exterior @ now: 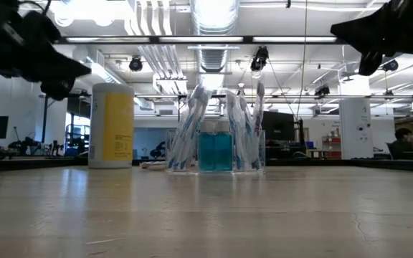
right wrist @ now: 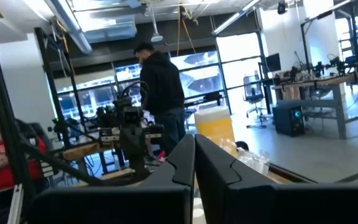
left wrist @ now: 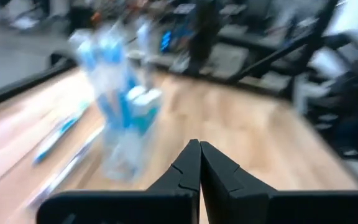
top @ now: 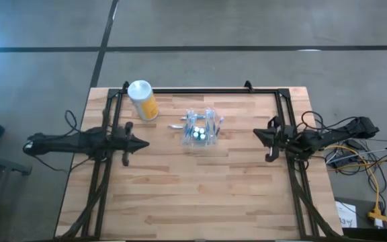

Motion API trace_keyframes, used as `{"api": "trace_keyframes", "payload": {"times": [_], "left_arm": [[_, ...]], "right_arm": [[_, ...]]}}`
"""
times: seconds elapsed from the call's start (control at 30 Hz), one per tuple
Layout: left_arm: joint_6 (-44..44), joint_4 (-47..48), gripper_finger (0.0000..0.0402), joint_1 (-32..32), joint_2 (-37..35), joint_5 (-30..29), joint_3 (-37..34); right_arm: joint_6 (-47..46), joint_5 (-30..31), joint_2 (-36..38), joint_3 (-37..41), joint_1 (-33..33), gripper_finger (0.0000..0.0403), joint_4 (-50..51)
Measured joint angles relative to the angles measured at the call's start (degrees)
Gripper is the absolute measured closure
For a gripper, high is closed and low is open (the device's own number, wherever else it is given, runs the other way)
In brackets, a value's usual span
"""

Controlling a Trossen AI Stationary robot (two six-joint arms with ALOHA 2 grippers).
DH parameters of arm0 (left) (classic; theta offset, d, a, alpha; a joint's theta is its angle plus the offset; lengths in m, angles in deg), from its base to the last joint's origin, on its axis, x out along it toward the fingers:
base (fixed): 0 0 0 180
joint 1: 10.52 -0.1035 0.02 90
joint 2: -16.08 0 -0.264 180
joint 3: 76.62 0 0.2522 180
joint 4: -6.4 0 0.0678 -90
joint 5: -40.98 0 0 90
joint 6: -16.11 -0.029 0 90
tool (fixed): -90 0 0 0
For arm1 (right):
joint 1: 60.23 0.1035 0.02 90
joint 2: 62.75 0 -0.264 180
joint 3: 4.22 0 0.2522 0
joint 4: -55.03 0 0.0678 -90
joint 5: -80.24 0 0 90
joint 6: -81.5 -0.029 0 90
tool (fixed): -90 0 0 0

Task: Pick & Place toothbrushing station
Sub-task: Put the purple toothbrush into the left section of the transparent organizer

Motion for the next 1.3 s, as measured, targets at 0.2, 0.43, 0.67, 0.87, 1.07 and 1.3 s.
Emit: {"api": "trace_keyframes", "payload": {"times": [0.2, 0.43, 0.67, 0.87, 1.07, 1.3], "left_arm": [[-0.40, 0.03, 0.0398, -0.02, 16.82, -6.44, 3.40], [-5.62, 0.56, 0.0369, -0.80, 39.65, -10.95, 14.22], [-13.77, 7.87, 0.0341, -4.19, 58.49, -13.88, 27.29], [-21.58, 9.12, 0.0320, -13.84, 68.99, -8.34, 34.56], [-26.52, 10.07, 0.0285, -22.15, 76.08, 0.48, 38.18], [-30.67, 10.53, 0.0230, -22.41, 82.09, 0.16, 43.60]], "right_arm": [[1.65, -0.09, -0.45, 0.00, 0.00, 0.0394, -0.10], [1.63, -0.13, -0.48, 0.00, 0.02, 0.0394, 0.39], [0.90, -0.45, -0.67, 0.00, 0.13, 0.0394, 3.04], [-0.37, -3.04, -0.78, 0.00, 0.15, 0.0394, 3.94], [-1.59, -3.48, -0.77, 0.00, 0.24, 0.0394, 5.62], [-1.88, -4.59, -0.79, 0.00, 0.24, 0.0394, 9.38]]}}
